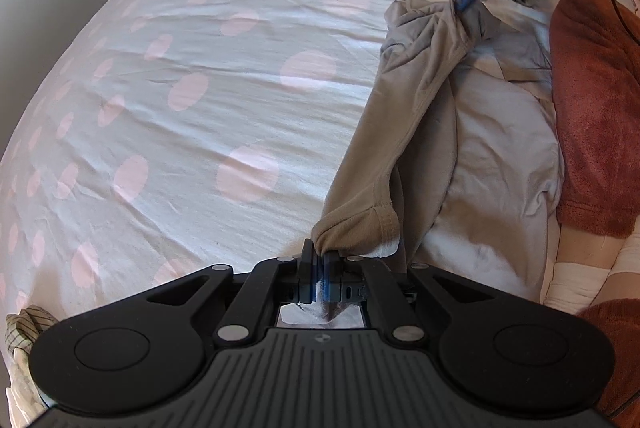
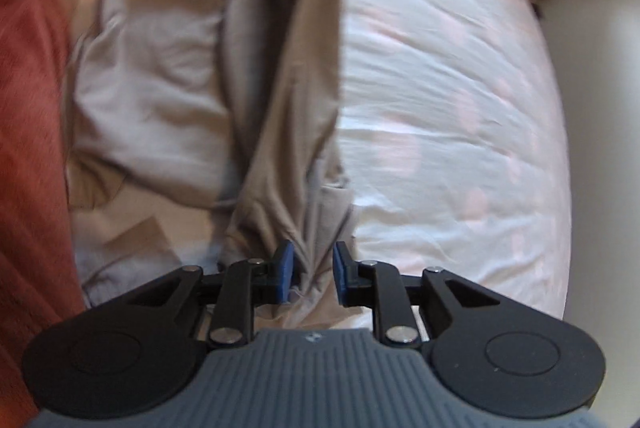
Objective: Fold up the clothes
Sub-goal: 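Lift the beige shirt with both tools and shake it out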
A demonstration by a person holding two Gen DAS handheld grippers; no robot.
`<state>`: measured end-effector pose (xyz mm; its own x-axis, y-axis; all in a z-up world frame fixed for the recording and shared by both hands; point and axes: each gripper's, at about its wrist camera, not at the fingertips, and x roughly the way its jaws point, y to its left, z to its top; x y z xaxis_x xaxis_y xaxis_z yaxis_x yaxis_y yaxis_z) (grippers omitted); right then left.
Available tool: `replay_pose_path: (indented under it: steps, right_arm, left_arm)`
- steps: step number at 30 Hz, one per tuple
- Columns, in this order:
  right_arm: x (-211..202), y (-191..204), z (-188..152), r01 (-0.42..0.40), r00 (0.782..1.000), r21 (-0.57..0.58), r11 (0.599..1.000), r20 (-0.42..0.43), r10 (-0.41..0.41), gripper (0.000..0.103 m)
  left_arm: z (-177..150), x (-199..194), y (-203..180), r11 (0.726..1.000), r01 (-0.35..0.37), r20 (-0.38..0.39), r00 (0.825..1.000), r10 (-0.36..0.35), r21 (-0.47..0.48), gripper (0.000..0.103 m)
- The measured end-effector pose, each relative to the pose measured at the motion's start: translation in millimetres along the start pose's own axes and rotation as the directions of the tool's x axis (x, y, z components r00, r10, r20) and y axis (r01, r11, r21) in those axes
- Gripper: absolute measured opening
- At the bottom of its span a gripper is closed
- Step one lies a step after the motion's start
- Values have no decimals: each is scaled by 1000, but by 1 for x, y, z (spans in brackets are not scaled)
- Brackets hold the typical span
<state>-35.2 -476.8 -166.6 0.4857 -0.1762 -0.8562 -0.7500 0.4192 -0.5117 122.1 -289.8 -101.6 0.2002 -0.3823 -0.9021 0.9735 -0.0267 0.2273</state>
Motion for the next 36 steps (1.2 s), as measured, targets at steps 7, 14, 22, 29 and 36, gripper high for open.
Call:
replay_pose_path:
  steps: [7,14,22,29,36]
  right_arm:
    - [27,3,4,-67,995,-4,998,-80,67,6]
    - [-37,-28,-6,239,971,298,924,-71,-228,3]
    - [-184,-83,6,582,710,618,528,-70,-700,3]
    - [-295,-85,31,624,462,725,291,-42,-886,3]
    - [-354,-62,62,611,404,736,292,27,-914,3]
  left_arm:
    - [-4,-9,9,999,-17,25,1000,18,-51,1]
    - [-8,-47,23,980,-97,99,988,115,-174,1]
    - [-4,-155,26,924,-133,289,925,245,-358,1]
    - [-3,-280,8,851,-284,424,770,477,-442,1]
    - [-3,-395,-14,750,-396,510,557,655,-531,1]
